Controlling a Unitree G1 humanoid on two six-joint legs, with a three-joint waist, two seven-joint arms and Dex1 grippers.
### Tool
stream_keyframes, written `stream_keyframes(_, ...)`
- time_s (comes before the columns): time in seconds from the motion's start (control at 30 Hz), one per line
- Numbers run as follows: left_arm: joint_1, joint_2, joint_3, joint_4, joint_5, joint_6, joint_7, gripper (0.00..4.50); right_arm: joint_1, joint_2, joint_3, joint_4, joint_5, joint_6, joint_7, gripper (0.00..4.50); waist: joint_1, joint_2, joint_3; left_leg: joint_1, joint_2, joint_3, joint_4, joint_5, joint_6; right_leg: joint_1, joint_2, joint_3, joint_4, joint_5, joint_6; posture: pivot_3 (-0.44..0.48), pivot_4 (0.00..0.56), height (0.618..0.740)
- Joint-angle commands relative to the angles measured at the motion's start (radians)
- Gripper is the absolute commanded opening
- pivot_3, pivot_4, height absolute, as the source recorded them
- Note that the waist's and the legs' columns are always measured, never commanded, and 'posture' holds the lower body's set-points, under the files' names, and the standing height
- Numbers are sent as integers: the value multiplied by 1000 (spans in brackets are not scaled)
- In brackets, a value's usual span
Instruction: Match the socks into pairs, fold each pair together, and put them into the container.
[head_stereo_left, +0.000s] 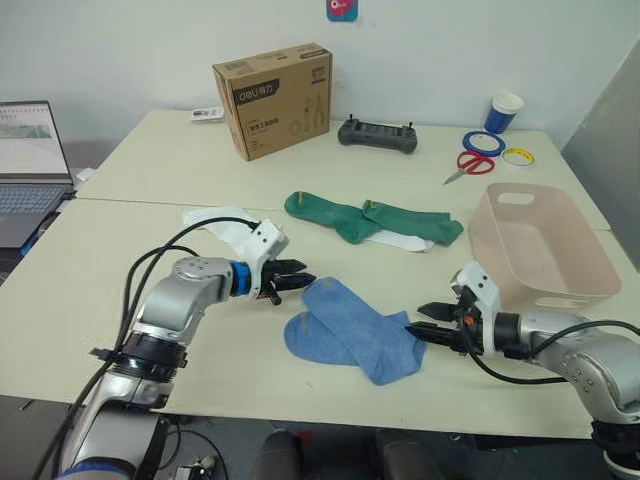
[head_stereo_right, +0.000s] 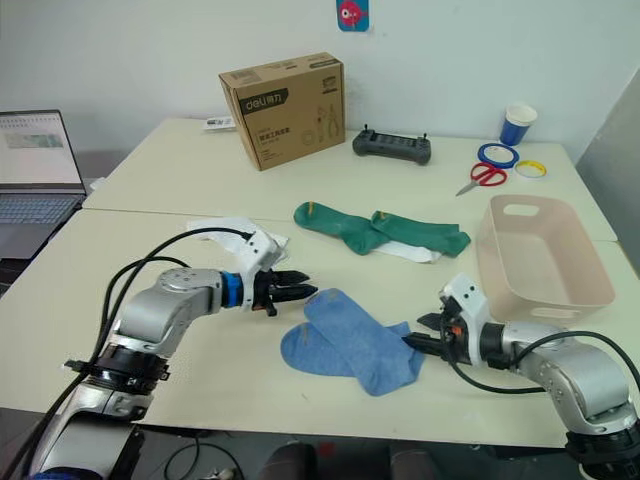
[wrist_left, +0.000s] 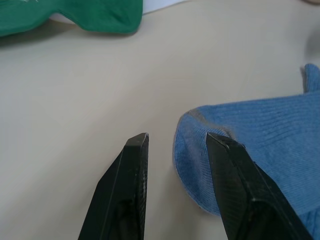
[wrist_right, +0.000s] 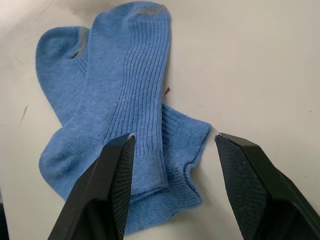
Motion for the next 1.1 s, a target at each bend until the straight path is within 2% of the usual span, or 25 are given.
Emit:
stream_keyframes(0.03,-42,-26,-23,20,22,-49,-41,1852,13,-13,0,-64,14,-17,-4,2746,1,0,0,0,0,0,0,0,0,0,0,0,0,0,0,0,150,740)
stream_keyframes(0.17,-46,-32,-32,30,39,-66,-71,1852,19,-53,27,-95,0,-52,30,2746,0,0,0,0,0,1,1,0,0,0,0,1,0,-1,2,0,150,740)
stream_keyframes(0.47,-49,-51,-67,64,97,-111,-95,1852,46,-135,127,-43,-110,-198,82,2746,1,0,0,0,0,1,1,0,0,0,0,1,0,-2,4,0,150,740)
stream_keyframes(0.57,-56,-58,-68,78,110,-111,-94,1892,43,-121,130,-24,-116,-196,69,2112,1,0,0,0,0,0,1,0,0,1,0,0,0,-2,4,0,150,740)
stream_keyframes(0.63,-57,-59,-65,79,113,-109,-98,1892,42,-119,129,-22,-115,-197,74,1449,1,0,0,0,0,0,1,0,0,1,0,0,1,-2,3,0,150,740)
stream_keyframes(0.77,-62,-59,-60,88,122,-105,-99,963,27,-114,122,-30,-104,-193,80,5,1,0,0,0,0,0,1,0,0,0,0,0,1,-1,3,0,150,740)
stream_keyframes(0.87,-62,-62,-59,89,124,-104,-99,7,25,-113,124,-20,-110,-202,86,0,1,0,0,0,0,0,1,0,0,1,0,0,1,-2,3,0,150,740)
stream_keyframes(1.1,-52,-57,-41,71,114,-98,-98,7,11,-116,114,5,-112,-211,94,0,1,0,0,0,0,0,2,0,0,1,0,0,1,-1,3,0,150,740)
